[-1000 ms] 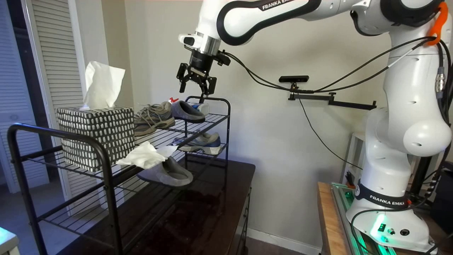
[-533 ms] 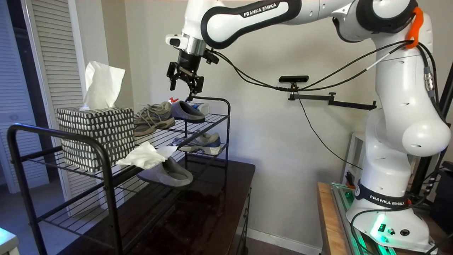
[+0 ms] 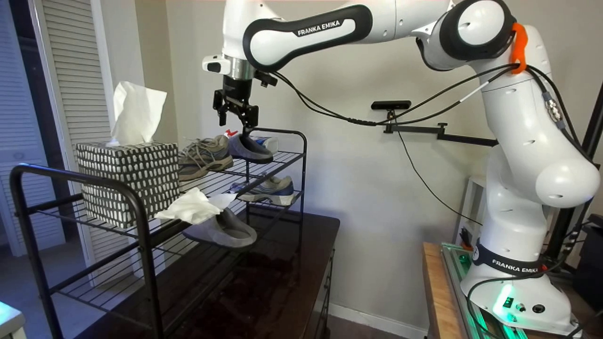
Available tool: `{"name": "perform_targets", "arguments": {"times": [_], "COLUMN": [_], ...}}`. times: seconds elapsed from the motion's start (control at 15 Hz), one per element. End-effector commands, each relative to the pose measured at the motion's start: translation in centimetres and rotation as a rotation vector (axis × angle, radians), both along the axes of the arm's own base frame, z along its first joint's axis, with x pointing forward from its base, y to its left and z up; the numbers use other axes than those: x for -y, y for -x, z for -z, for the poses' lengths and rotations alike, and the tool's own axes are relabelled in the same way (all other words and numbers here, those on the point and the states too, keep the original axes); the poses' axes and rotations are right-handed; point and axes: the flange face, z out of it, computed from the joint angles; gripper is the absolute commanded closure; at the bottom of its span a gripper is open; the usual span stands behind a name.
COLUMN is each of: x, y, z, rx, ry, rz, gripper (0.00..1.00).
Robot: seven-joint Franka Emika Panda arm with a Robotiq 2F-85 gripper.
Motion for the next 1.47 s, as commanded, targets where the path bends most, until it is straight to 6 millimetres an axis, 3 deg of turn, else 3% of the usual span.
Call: {"name": "perform_targets", "arguments": {"times": [0.0,0.33,0.73,0.93,1.4], "x": [0.0,0.9,6.7,8.6,8.0], "y": [-0.2,-1.5,-3.8,-5.6,-7.1], "z": [-0.3,-0.3,0.2,0.1,4.0], "rx": [0.003,-0.047,-0.105,-0.083,-0.248], "ry": [0.001,-0.069,-0.116,-0.155,-0.27], "rz": [0.003,0.0,0.082,0.081,0.026], "gripper": [0.01,0.0,0.0,0.0,0.0]}}
